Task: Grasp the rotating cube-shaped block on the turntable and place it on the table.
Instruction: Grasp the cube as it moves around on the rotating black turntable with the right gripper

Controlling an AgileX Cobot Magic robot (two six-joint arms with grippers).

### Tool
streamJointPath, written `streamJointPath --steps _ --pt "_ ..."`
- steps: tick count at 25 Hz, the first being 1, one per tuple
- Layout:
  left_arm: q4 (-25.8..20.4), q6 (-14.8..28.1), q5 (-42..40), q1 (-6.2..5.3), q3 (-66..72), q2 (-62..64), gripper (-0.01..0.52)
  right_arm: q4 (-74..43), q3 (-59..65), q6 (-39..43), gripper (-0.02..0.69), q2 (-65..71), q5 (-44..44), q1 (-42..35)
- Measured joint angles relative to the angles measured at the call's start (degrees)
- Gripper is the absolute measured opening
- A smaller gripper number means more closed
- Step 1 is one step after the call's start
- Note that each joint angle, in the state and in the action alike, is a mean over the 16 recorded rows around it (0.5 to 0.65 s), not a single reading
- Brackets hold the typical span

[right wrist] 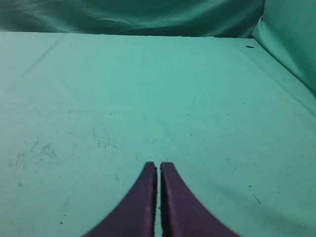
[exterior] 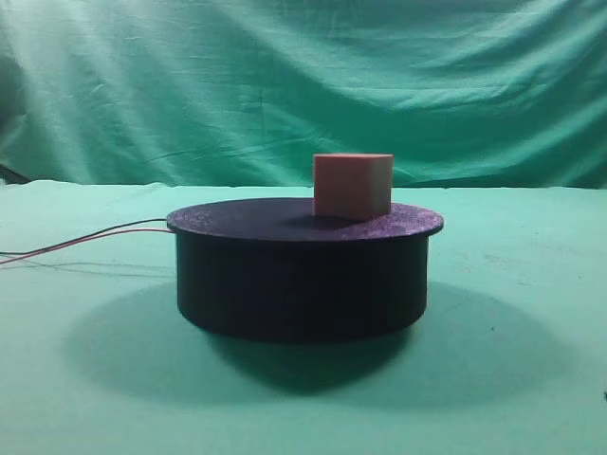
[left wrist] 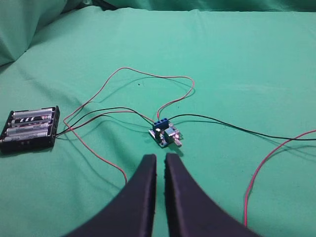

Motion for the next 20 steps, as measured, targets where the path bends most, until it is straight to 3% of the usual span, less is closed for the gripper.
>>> streamJointPath --steps 8,20 --pt "0.0 0.0 0.0 0.00 0.0 0.0 0.000 0.9 0.0 0.0 0.000 0.0 -1.3 0.0" --pt "0.0 0.0 0.0 0.00 0.0 0.0 0.000 7.1 -3.4 -0.2 0.000 2.1 -12.3 0.0"
